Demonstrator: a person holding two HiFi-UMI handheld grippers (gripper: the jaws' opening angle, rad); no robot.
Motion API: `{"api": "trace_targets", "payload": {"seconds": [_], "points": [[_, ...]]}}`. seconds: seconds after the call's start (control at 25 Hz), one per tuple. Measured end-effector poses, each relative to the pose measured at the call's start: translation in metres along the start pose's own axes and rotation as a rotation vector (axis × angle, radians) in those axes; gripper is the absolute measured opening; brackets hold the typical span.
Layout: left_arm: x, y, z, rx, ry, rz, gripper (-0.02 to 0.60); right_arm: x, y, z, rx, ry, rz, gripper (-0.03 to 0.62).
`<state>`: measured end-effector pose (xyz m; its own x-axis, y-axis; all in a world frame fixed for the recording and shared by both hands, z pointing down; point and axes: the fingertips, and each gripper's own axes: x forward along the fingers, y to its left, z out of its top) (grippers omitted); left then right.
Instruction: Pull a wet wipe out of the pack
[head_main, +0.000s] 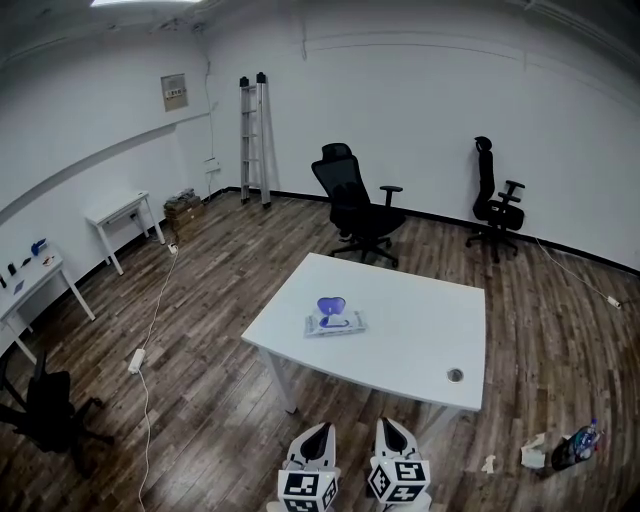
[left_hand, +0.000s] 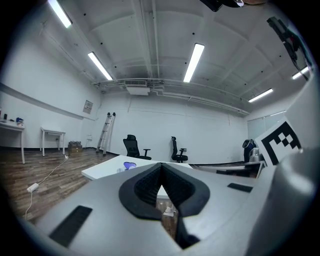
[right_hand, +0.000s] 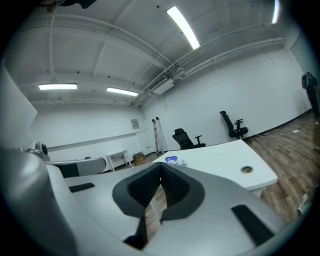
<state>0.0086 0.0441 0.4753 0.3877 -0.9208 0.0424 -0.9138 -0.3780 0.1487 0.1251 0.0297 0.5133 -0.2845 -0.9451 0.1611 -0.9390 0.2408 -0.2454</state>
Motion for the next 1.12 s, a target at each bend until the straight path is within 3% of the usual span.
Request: {"api": "trace_targets", "payload": {"seconds": [1.12], "points": [[0.078, 0.009, -0.01, -0.001, 0.0, -0.067, -0.002, 0.055, -0.04, 0.001, 0.015, 0.016, -0.058, 0.008]]}}
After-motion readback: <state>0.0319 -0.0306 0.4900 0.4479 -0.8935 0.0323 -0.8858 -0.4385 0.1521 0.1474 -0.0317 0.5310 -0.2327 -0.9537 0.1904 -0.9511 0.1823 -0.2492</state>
